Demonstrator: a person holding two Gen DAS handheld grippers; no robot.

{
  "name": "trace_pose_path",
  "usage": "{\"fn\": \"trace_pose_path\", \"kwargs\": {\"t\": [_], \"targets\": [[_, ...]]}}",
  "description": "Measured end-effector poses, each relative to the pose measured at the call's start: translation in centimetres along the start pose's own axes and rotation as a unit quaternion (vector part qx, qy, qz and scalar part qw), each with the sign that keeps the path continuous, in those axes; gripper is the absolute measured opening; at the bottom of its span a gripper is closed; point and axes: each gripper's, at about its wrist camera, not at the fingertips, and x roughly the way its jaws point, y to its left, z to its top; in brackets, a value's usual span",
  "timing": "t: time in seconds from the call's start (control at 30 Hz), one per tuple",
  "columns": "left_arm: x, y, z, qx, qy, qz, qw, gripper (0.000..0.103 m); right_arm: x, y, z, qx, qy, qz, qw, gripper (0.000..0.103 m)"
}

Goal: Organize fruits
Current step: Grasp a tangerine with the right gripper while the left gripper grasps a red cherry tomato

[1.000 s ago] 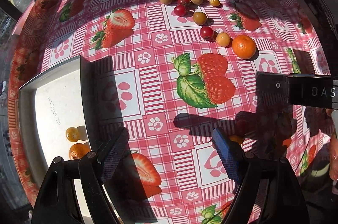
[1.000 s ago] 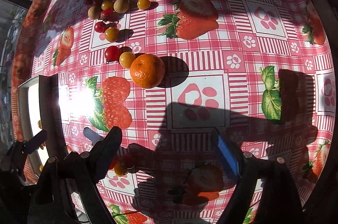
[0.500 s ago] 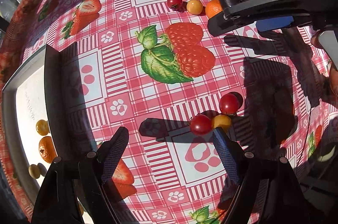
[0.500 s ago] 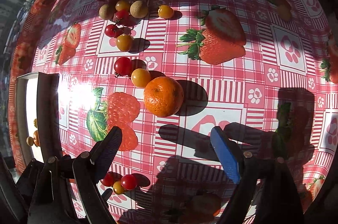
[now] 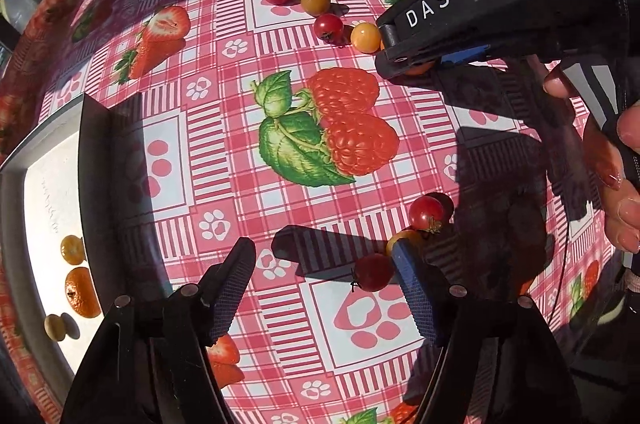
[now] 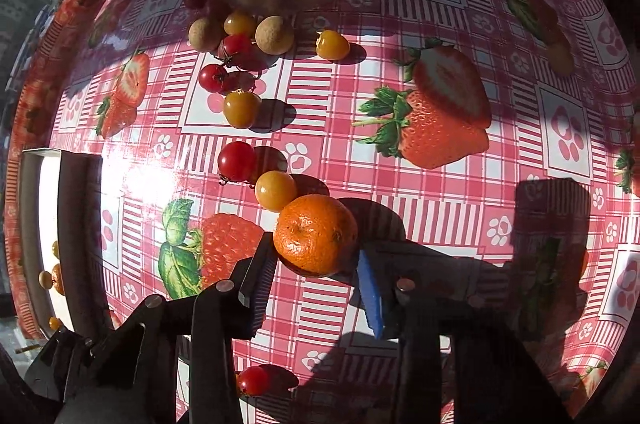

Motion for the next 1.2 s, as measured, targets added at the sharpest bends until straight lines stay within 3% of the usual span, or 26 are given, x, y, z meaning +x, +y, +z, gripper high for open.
{"fn": "trace_pose_path", "kwargs": {"t": [0.33, 0.5, 0.7, 0.83, 0.9, 1.03, 1.2], "targets": [[-0.4, -0.8, -3.6, 0.014, 0.010, -0.003, 0.9998, 0.073, -0.5, -1.6, -1.6, 0.010, 0.006, 0.011, 1.000, 0.042], [0.1, -1.4, -4.9, 0.044, 0.015, 0.004, 0.9989, 0.073, -1.1, -2.1, -2.4, 0.012, 0.003, 0.014, 1.000, 0.042], [0.2, -3.5, -4.4, 0.085, -0.001, -0.003, 0.9964, 0.073, -1.7, -2.6, -2.9, 0.015, 0.000, 0.015, 1.000, 0.042], [-0.1, -4.1, -4.7, 0.087, 0.004, -0.028, 0.9958, 0.058, -1.7, -2.5, -2.9, 0.018, 0.000, 0.016, 1.000, 0.042], [0.0, -4.5, -4.8, 0.094, 0.008, -0.035, 0.9949, 0.056, -2.1, -2.7, -3.2, 0.022, -0.002, 0.018, 1.000, 0.042], [0.1, -5.2, -5.0, 0.105, 0.021, -0.067, 0.9920, 0.037, -2.8, -3.0, -3.8, 0.028, -0.006, 0.024, 0.999, 0.042], [0.2, -4.8, -5.4, 0.090, 0.017, -0.070, 0.9933, 0.038, -3.4, -3.7, -4.8, 0.038, -0.007, 0.029, 0.999, 0.042]]}}
